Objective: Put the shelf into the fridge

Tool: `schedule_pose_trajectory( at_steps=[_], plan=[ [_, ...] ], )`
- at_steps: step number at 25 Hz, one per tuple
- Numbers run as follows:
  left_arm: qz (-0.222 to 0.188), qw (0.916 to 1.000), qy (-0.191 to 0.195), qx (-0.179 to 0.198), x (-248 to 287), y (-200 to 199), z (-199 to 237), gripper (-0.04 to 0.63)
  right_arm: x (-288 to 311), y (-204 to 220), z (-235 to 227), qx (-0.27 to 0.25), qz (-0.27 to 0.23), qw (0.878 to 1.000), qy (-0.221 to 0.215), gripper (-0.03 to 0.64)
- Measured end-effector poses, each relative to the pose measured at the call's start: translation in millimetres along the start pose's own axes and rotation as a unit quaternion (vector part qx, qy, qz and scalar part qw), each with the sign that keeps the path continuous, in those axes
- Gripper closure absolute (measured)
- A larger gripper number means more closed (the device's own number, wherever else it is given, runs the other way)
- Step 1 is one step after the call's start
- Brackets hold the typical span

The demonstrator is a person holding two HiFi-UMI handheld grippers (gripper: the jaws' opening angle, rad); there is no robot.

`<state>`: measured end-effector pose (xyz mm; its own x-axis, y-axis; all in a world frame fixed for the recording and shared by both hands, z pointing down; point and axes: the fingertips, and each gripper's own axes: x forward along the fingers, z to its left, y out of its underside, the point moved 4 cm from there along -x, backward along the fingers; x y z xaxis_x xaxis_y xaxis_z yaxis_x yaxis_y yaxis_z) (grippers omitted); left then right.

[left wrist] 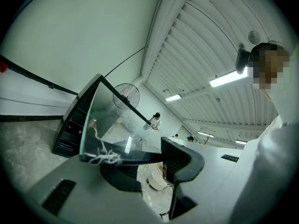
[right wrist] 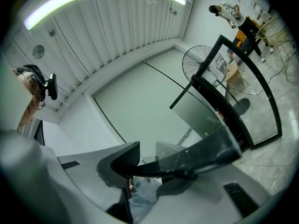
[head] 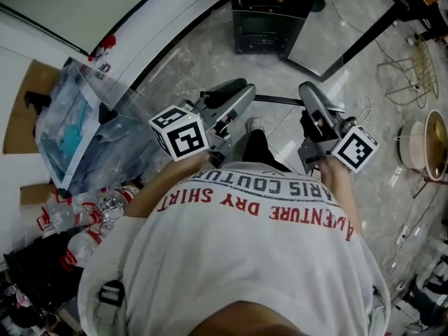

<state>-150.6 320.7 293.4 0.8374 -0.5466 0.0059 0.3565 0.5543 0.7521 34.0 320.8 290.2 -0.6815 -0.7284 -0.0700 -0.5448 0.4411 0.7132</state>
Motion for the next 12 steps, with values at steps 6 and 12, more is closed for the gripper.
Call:
schedule_pose_trajectory(
  at_steps=[6, 12],
  plan=[
    [-0.004, 0.9998, -0.015, -0.011, 39.7, -23.4, 42.3, 0.445, 43.2, -25.7, -47.0, 0.013, 0.021, 1.0, -0.005, 0.502],
    [-0.002, 0.9993, -0.031, -0.019, 91.5, -53.4, 88.2, 0.445, 89.9, -60.8, -99.7, 0.024, 0.031, 0.999, -0.008, 0.502]
  ],
)
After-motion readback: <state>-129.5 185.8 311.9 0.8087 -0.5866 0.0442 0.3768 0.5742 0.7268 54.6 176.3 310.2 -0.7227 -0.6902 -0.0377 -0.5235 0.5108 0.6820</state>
